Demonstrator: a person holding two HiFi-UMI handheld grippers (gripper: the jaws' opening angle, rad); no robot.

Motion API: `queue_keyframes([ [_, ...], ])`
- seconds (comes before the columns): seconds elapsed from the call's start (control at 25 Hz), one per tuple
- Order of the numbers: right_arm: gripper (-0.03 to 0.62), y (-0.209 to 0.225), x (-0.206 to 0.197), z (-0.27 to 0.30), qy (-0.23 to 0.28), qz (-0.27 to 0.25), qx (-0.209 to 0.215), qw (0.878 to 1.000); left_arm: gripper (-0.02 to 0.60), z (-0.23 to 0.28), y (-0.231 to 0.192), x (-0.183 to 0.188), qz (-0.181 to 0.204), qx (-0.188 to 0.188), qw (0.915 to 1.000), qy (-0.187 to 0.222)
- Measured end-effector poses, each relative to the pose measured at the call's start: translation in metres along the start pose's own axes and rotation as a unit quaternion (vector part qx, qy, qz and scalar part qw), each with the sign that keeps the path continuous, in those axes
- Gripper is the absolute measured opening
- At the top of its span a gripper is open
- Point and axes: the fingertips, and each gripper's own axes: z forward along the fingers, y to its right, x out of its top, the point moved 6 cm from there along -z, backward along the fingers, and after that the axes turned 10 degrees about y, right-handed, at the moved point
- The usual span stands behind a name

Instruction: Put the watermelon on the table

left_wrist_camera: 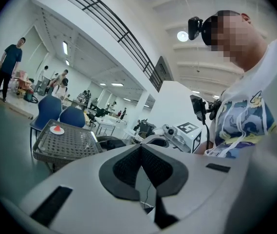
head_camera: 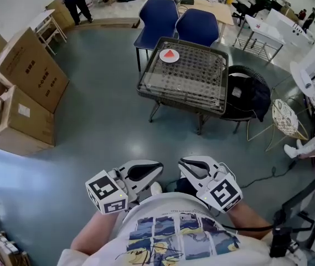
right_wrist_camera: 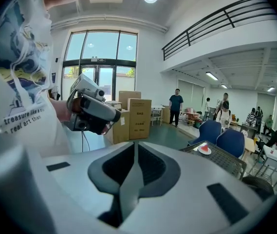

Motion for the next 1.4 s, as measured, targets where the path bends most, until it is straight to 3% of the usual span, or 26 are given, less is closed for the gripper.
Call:
queue_keyframes([
  [0.76, 0.023, -0.028, 0.009, 0.013, 0.013, -0.024, 0.010, 1.000, 0.009, -0.035, 0.003, -0.019, -0.003, 0.030, 0.9995, 0.001],
  [1.08, 0.018, -0.031, 0.007, 0.007, -0.004, -0.022, -0.007, 1.000, 0.009, -0.034, -0.001, -0.024, -0.025, 0.017, 0.9995, -0.005],
  [1.4, 0.017, 0.009, -0.001, -0.002, -0.002, -0.011, -0.012, 1.000, 0.009, 0.008, -0.016, -0.023, -0.030, 0.010, 0.9992, -0.026],
])
